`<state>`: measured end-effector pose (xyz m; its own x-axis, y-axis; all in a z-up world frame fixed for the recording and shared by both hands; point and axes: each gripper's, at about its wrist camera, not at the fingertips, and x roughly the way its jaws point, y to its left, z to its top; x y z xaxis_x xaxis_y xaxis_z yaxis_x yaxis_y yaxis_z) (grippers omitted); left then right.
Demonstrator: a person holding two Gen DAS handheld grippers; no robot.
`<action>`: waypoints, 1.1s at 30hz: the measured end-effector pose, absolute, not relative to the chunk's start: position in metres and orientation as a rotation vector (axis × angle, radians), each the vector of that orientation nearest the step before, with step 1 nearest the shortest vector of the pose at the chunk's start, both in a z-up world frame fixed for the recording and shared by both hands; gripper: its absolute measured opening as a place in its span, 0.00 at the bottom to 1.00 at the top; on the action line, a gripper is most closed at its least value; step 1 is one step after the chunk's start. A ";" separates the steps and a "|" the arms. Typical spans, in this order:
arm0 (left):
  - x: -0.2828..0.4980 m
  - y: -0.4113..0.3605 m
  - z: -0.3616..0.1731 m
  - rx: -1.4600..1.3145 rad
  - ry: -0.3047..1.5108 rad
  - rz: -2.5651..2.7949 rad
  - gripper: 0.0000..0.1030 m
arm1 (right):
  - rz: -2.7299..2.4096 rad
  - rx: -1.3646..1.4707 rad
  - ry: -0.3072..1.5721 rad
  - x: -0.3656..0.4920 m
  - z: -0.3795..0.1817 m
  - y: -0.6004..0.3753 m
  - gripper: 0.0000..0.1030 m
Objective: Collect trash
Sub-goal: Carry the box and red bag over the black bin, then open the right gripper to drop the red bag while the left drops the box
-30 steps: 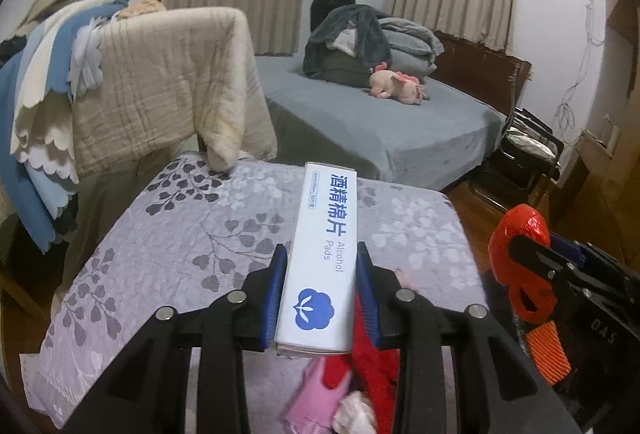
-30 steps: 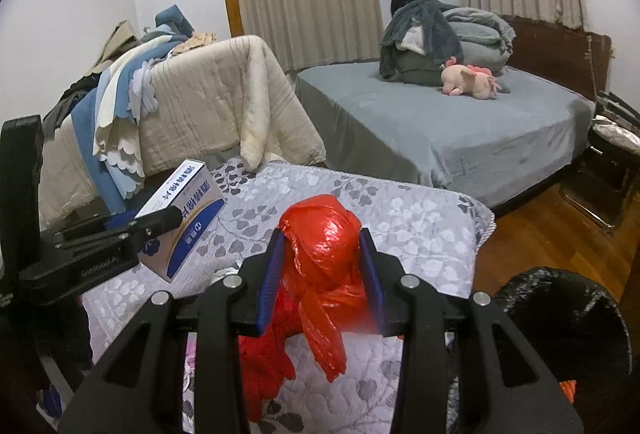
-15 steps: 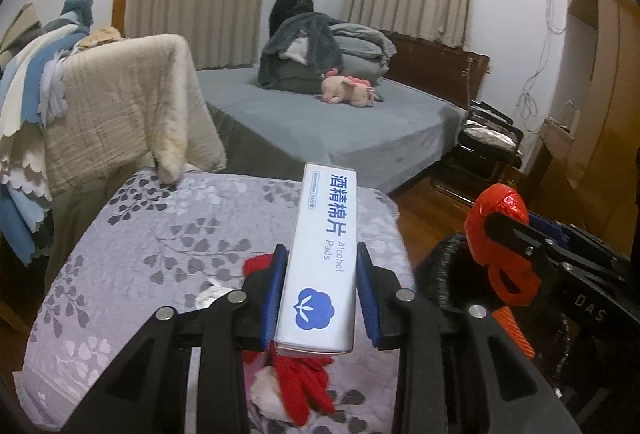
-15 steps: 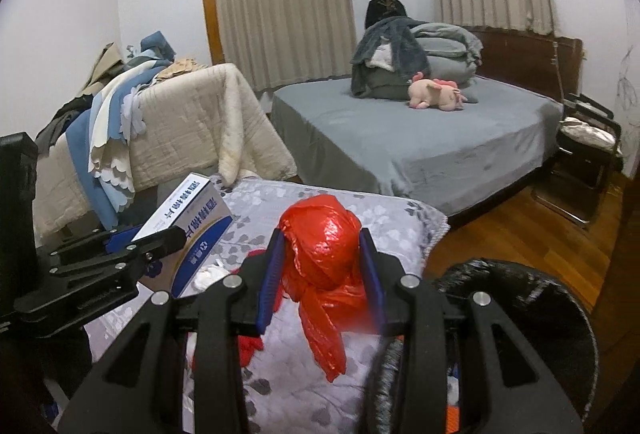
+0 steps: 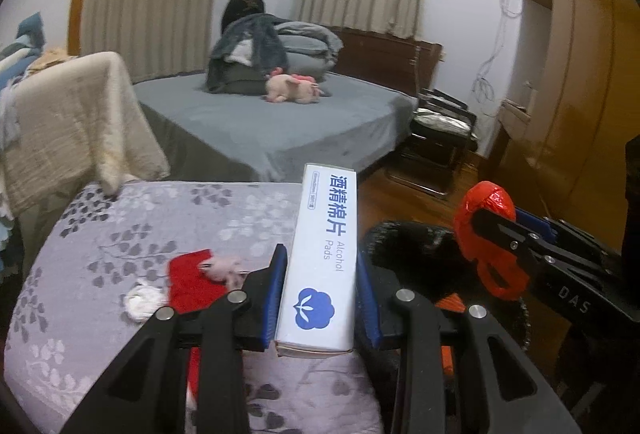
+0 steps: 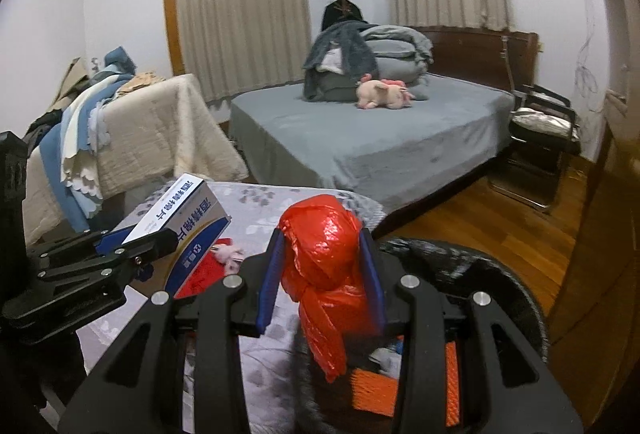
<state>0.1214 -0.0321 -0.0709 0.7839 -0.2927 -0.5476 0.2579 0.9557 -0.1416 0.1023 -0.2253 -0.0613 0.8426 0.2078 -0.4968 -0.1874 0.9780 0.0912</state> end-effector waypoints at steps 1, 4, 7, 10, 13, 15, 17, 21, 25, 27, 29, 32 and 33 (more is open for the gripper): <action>0.121 -0.039 -0.071 -0.055 0.602 -0.312 0.33 | 0.197 0.041 0.531 0.101 -0.062 -0.231 0.35; 0.122 -0.057 -0.073 -0.043 0.605 -0.355 0.33 | 0.157 0.047 0.537 0.095 -0.064 -0.250 0.35; 0.123 -0.075 -0.075 -0.031 0.607 -0.395 0.33 | 0.115 0.055 0.545 0.090 -0.068 -0.268 0.35; 0.126 -0.093 -0.078 -0.022 0.612 -0.432 0.33 | 0.075 0.064 0.551 0.087 -0.072 -0.284 0.35; 0.129 -0.108 -0.081 -0.015 0.619 -0.463 0.33 | 0.041 0.068 0.560 0.086 -0.078 -0.298 0.35; 0.133 -0.119 -0.084 -0.014 0.627 -0.485 0.33 | 0.023 0.068 0.564 0.087 -0.081 -0.307 0.35; 0.137 -0.129 -0.087 -0.013 0.631 -0.500 0.33 | 0.006 0.069 0.571 0.089 -0.085 -0.315 0.35; 0.145 -0.151 -0.097 -0.003 0.645 -0.531 0.33 | -0.017 0.071 0.585 0.091 -0.094 -0.327 0.35; 0.153 -0.167 -0.108 0.002 0.668 -0.556 0.33 | -0.038 0.076 0.603 0.094 -0.105 -0.340 0.38; 0.157 -0.173 -0.113 0.000 0.684 -0.572 0.33 | -0.051 0.081 0.611 0.096 -0.111 -0.346 0.38; 0.160 -0.180 -0.119 0.003 0.699 -0.588 0.35 | -0.059 0.083 0.621 0.097 -0.115 -0.350 0.44; 0.162 -0.182 -0.125 0.004 0.711 -0.604 0.48 | -0.079 0.092 0.626 0.096 -0.119 -0.356 0.53; 0.163 -0.182 -0.126 0.007 0.713 -0.603 0.51 | -0.083 0.094 0.624 0.095 -0.120 -0.358 0.57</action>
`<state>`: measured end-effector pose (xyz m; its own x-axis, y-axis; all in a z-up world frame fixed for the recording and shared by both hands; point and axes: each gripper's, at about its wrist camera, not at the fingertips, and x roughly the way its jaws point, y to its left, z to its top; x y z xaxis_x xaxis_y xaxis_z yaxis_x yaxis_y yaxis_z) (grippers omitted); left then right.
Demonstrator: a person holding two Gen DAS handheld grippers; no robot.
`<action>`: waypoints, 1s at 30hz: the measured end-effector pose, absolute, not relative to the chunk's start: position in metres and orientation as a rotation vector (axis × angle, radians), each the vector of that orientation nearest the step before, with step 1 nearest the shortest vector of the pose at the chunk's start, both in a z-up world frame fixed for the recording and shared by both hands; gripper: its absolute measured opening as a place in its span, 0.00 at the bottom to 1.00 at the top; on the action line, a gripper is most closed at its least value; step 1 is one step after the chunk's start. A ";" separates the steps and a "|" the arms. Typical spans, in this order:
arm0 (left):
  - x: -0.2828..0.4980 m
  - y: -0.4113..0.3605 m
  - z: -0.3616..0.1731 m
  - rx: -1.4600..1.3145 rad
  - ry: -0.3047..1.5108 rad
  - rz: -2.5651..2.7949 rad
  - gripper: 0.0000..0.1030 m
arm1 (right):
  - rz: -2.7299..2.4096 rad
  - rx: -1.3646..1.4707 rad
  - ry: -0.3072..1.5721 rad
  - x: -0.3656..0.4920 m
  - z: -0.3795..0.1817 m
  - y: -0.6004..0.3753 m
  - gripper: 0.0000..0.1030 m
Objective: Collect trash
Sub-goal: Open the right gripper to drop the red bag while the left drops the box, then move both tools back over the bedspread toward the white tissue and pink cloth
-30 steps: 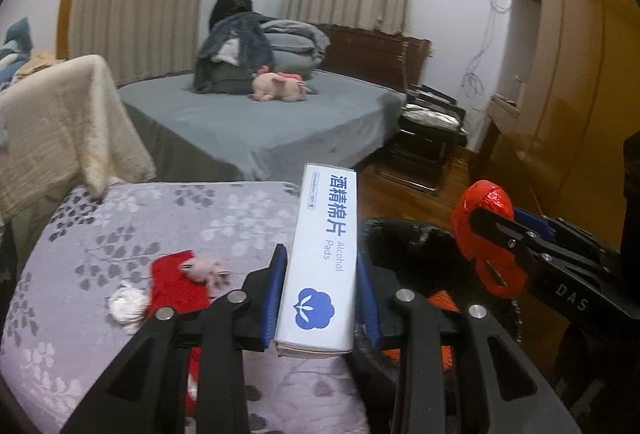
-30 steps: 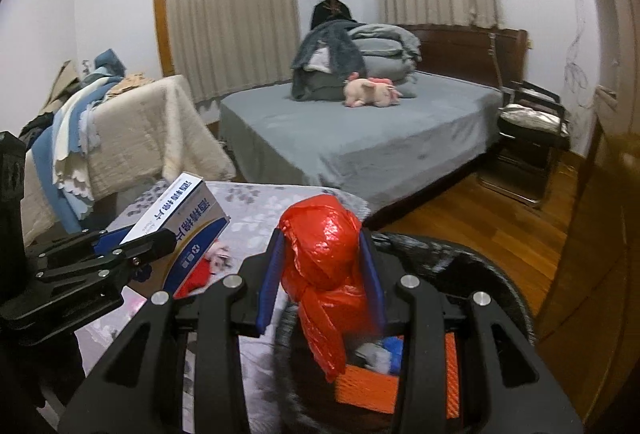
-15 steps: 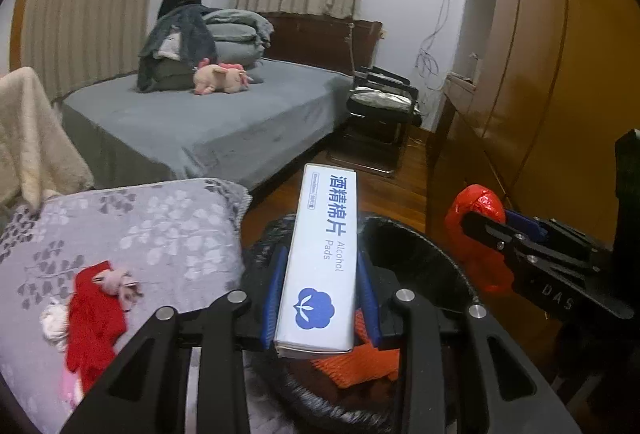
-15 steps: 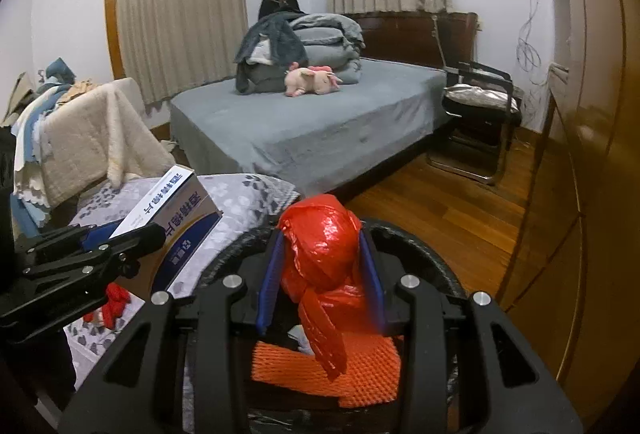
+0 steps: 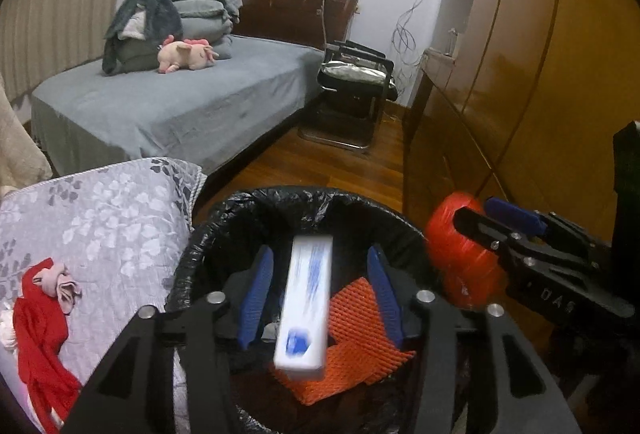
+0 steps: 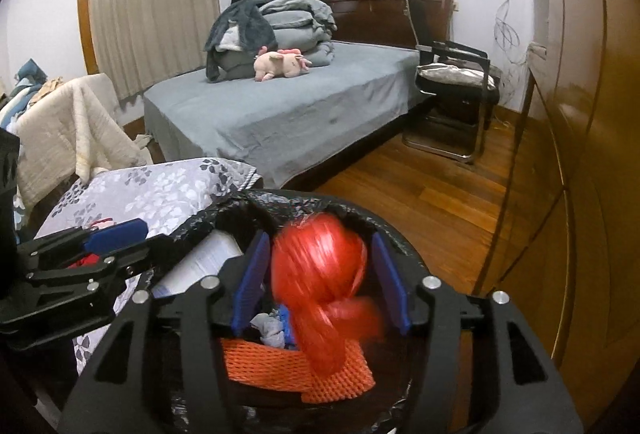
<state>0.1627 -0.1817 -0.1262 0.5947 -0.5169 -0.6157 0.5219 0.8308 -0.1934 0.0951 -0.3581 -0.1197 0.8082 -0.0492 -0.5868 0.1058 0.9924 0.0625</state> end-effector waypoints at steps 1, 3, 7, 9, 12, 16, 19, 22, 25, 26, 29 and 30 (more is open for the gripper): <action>0.163 -0.180 -0.127 0.008 0.714 -0.602 0.52 | -0.088 0.097 0.622 0.093 -0.120 -0.360 0.60; 0.162 -0.177 -0.127 0.011 0.712 -0.589 0.59 | -0.093 0.102 0.614 0.091 -0.119 -0.362 0.75; 0.158 -0.163 -0.119 0.018 0.683 -0.536 0.75 | -0.101 0.117 0.583 0.087 -0.114 -0.361 0.90; 0.153 -0.150 -0.114 0.019 0.663 -0.502 0.83 | -0.087 0.139 0.584 0.087 -0.112 -0.358 0.92; 0.147 -0.129 -0.107 0.020 0.642 -0.458 0.87 | -0.061 0.159 0.578 0.089 -0.107 -0.348 0.93; 0.137 -0.099 -0.097 0.019 0.610 -0.388 0.89 | -0.019 0.148 0.571 0.092 -0.103 -0.325 0.94; 0.131 -0.072 -0.093 0.002 0.597 -0.331 0.89 | 0.023 0.136 0.569 0.097 -0.100 -0.306 0.94; 0.125 -0.042 -0.092 -0.007 0.589 -0.263 0.90 | 0.064 0.125 0.570 0.103 -0.098 -0.283 0.94; 0.121 -0.015 -0.093 -0.018 0.589 -0.199 0.90 | 0.106 0.110 0.568 0.109 -0.096 -0.261 0.94; 0.120 -0.005 -0.093 -0.023 0.589 -0.179 0.90 | 0.115 0.107 0.568 0.110 -0.096 -0.255 0.94; 0.118 0.025 -0.094 -0.044 0.591 -0.121 0.90 | 0.151 0.098 0.567 0.116 -0.095 -0.233 0.94; 0.117 0.034 -0.095 -0.051 0.591 -0.105 0.90 | 0.164 0.093 0.565 0.118 -0.094 -0.225 0.94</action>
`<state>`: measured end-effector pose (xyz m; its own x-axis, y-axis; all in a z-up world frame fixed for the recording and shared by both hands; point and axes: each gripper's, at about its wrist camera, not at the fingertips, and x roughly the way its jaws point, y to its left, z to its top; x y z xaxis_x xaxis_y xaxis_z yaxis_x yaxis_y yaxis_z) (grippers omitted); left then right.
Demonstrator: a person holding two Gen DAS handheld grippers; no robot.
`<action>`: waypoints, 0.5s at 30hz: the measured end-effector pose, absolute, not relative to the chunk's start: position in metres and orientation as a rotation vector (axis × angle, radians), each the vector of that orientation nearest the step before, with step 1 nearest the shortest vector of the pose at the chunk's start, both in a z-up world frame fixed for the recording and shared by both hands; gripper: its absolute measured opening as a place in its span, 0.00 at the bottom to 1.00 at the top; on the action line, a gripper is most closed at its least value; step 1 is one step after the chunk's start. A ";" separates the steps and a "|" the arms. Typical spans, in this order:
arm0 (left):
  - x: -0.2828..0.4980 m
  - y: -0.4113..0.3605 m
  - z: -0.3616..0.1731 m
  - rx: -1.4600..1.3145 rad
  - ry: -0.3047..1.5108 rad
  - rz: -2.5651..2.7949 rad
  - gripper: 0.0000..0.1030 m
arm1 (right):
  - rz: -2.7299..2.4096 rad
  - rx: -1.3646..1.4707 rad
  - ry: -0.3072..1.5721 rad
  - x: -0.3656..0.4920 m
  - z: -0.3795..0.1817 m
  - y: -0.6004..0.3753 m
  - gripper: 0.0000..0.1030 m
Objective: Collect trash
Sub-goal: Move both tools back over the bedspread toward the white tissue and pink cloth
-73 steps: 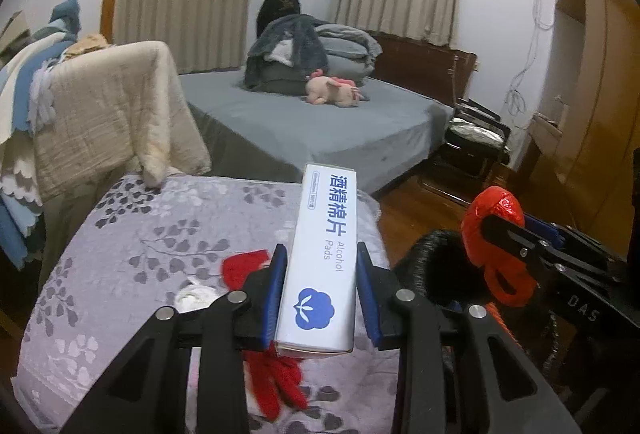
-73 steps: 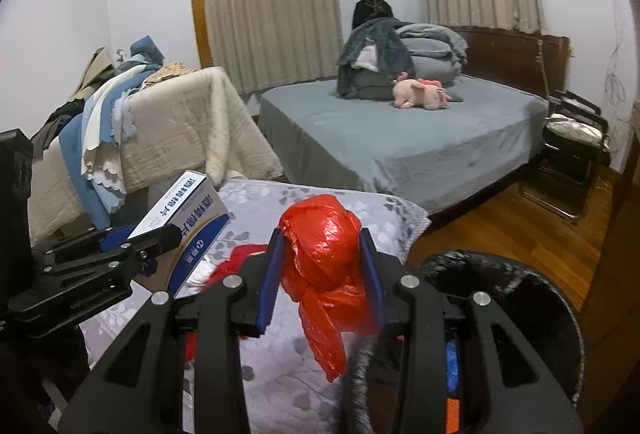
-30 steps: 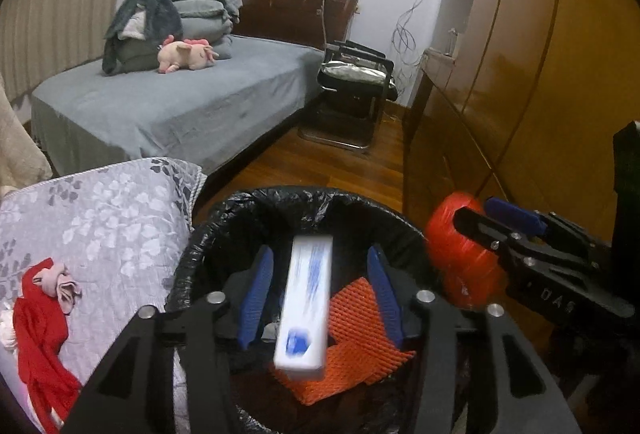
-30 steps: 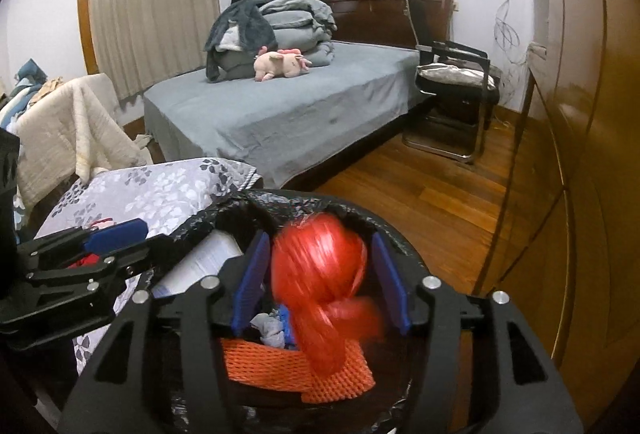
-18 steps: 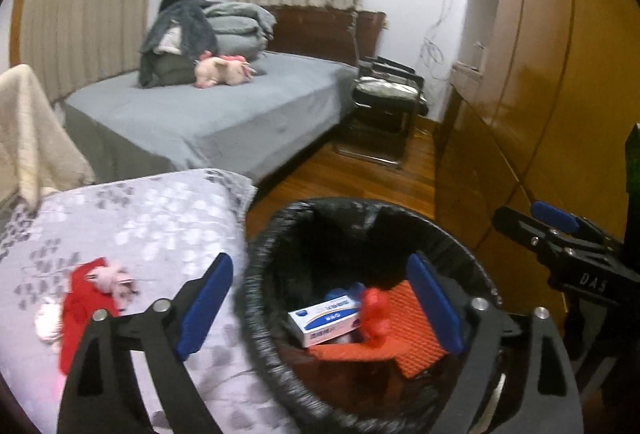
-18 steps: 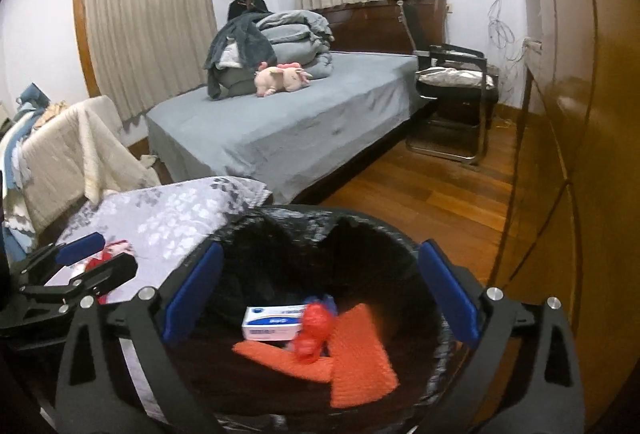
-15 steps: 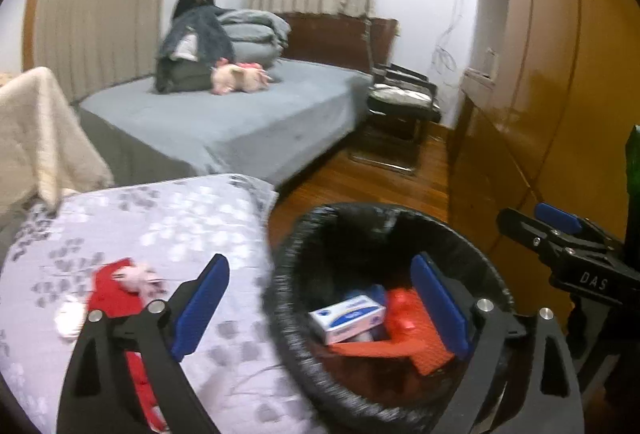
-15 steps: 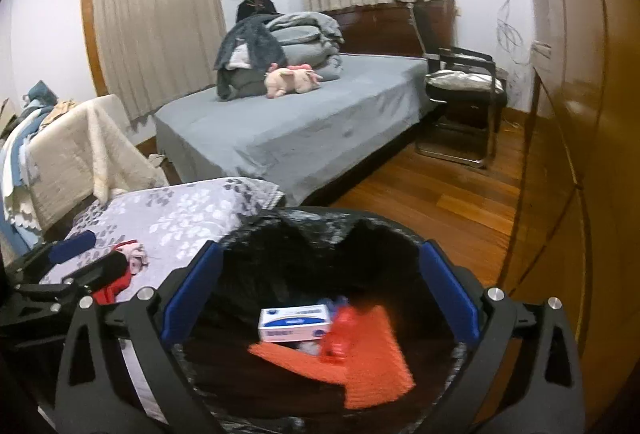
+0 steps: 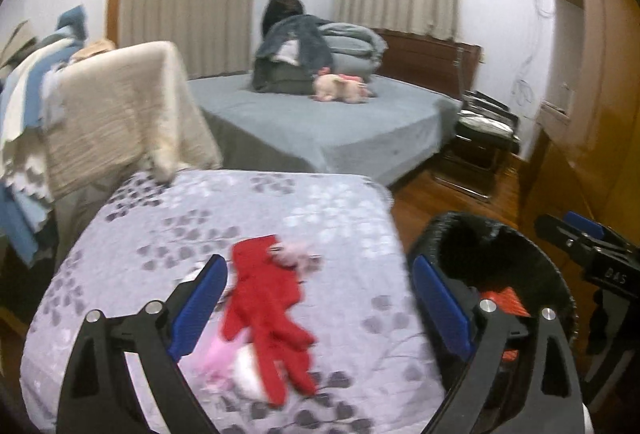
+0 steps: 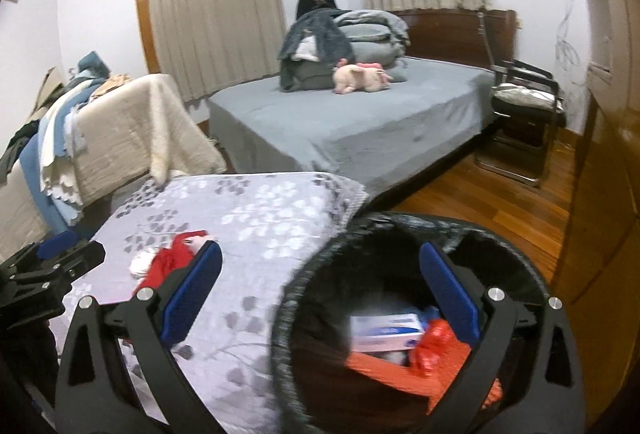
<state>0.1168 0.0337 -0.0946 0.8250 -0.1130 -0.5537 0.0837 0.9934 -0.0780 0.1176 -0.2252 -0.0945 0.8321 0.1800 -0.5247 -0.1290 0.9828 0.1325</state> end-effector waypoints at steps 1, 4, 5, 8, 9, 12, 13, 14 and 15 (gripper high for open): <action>0.116 0.039 -0.096 -0.054 0.591 -0.091 0.90 | 0.177 0.085 0.564 0.120 -0.094 -0.217 0.94; 0.114 0.061 -0.100 -0.058 0.589 -0.050 0.90 | 0.211 0.067 0.564 0.125 -0.095 -0.194 0.94; 0.114 0.068 -0.100 -0.062 0.591 -0.038 0.90 | 0.222 0.061 0.564 0.128 -0.096 -0.186 0.94; 0.117 0.092 -0.105 -0.079 0.595 0.006 0.89 | 0.250 0.048 0.568 0.136 -0.100 -0.165 0.94; 0.119 0.100 -0.107 -0.085 0.596 0.021 0.89 | 0.258 0.043 0.569 0.139 -0.101 -0.158 0.94; 0.125 0.119 -0.114 -0.091 0.603 0.053 0.88 | 0.276 0.025 0.576 0.151 -0.107 -0.138 0.94; 0.128 0.124 -0.116 -0.093 0.606 0.061 0.88 | 0.283 0.021 0.581 0.156 -0.110 -0.131 0.94; 0.131 0.129 -0.119 -0.095 0.610 0.068 0.88 | 0.288 0.017 0.589 0.161 -0.114 -0.124 0.94; 0.134 0.133 -0.122 -0.096 0.614 0.074 0.88 | 0.292 0.015 0.597 0.167 -0.118 -0.117 0.94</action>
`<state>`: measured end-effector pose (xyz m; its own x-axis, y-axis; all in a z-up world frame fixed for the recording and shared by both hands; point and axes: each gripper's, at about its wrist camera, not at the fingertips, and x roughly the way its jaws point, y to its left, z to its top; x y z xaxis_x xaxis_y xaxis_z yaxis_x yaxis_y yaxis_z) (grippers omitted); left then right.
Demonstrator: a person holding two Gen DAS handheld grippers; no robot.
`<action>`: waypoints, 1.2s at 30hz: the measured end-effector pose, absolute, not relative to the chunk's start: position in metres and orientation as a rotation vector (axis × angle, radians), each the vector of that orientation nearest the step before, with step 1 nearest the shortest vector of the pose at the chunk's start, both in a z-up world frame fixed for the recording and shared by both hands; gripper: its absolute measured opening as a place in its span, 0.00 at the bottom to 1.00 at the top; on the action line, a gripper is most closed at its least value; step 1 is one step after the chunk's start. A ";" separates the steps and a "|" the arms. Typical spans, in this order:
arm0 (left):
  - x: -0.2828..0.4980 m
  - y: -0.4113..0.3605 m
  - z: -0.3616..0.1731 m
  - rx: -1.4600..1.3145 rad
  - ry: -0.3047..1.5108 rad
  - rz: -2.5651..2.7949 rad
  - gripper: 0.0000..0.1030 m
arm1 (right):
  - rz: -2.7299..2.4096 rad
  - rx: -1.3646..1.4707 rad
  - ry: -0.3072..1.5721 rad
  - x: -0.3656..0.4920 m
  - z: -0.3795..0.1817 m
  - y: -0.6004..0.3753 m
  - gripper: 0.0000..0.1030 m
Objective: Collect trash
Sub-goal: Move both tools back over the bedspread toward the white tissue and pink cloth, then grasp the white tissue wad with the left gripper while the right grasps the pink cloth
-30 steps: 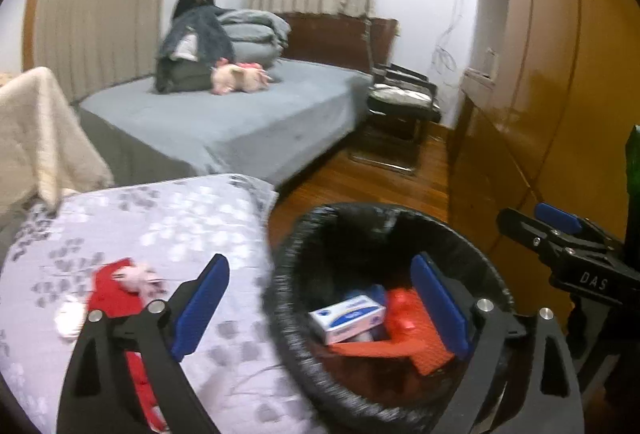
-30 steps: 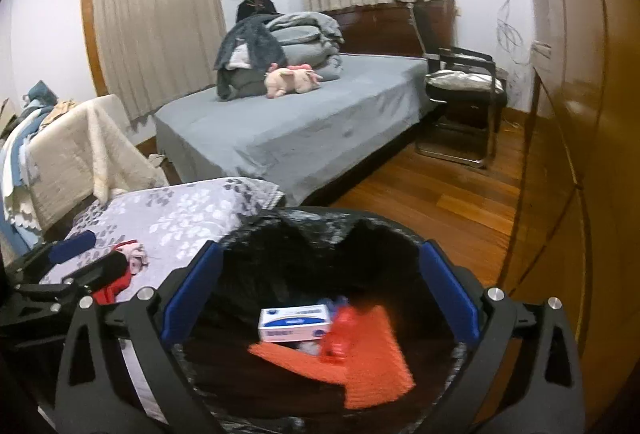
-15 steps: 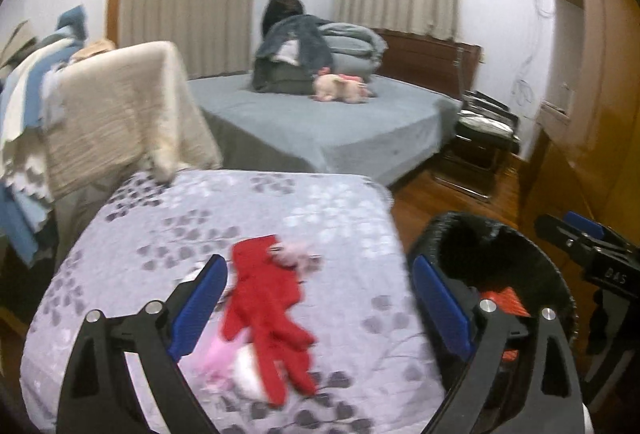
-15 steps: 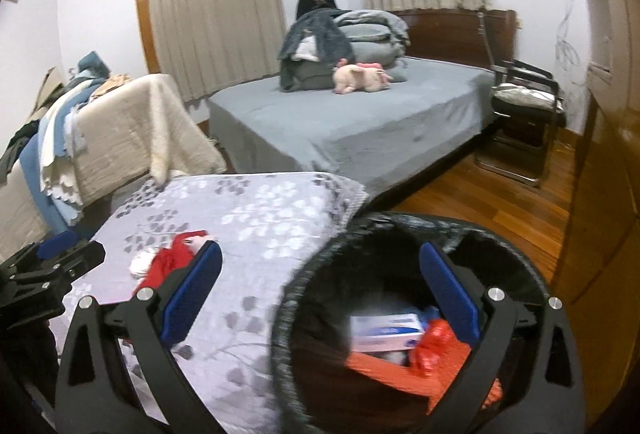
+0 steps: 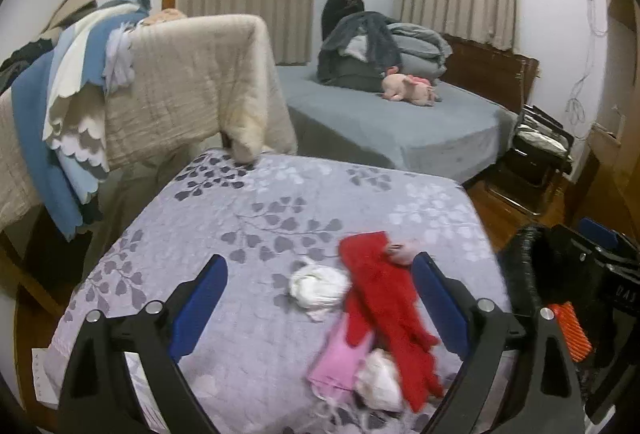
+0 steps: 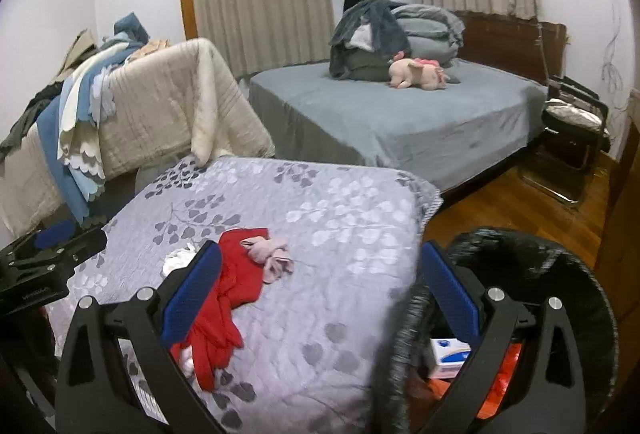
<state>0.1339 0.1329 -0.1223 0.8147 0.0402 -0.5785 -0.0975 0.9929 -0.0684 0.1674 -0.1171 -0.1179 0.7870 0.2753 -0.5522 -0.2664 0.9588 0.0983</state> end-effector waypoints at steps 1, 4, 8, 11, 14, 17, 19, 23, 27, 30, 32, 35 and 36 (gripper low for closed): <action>0.138 0.138 -0.127 -0.098 0.624 0.079 0.88 | 0.294 0.014 0.603 0.171 -0.121 -0.112 0.94; 0.151 0.146 -0.140 -0.098 0.652 0.082 0.85 | 0.294 -0.006 0.629 0.189 -0.138 -0.093 0.93; 0.168 0.154 -0.160 -0.099 0.697 0.076 0.84 | 0.288 -0.021 0.657 0.207 -0.154 -0.079 0.93; 0.182 0.159 -0.175 -0.106 0.730 0.072 0.83 | 0.285 -0.037 0.670 0.218 -0.164 -0.072 0.93; 0.196 0.160 -0.188 -0.114 0.760 0.064 0.83 | 0.286 -0.044 0.684 0.227 -0.171 -0.068 0.92; 0.207 0.160 -0.199 -0.118 0.783 0.055 0.82 | 0.288 -0.055 0.695 0.235 -0.179 -0.063 0.91; 0.213 0.160 -0.205 -0.118 0.797 0.047 0.82 | 0.290 -0.054 0.705 0.241 -0.184 -0.061 0.89; 0.221 0.157 -0.215 -0.118 0.825 0.030 0.82 | 0.291 -0.055 0.716 0.248 -0.189 -0.058 0.88; 0.226 0.152 -0.223 -0.117 0.848 0.014 0.82 | 0.296 -0.062 0.721 0.251 -0.194 -0.056 0.87; 0.229 0.149 -0.229 -0.128 0.869 -0.013 0.78 | 0.300 -0.061 0.727 0.254 -0.197 -0.054 0.87; 0.230 0.147 -0.230 -0.133 0.872 -0.035 0.69 | 0.304 -0.058 0.734 0.255 -0.200 -0.053 0.86; 0.231 0.144 -0.229 -0.164 0.868 -0.102 0.44 | 0.313 -0.058 0.742 0.257 -0.203 -0.051 0.85; 0.232 0.144 -0.227 -0.172 0.865 -0.105 0.42 | 0.317 -0.058 0.745 0.258 -0.204 -0.050 0.84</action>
<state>0.2318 0.1445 -0.2275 0.6445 -0.1615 -0.7474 0.0218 0.9809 -0.1931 0.2576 -0.0496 -0.2036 0.6900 0.2630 -0.6744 -0.3040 0.9508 0.0598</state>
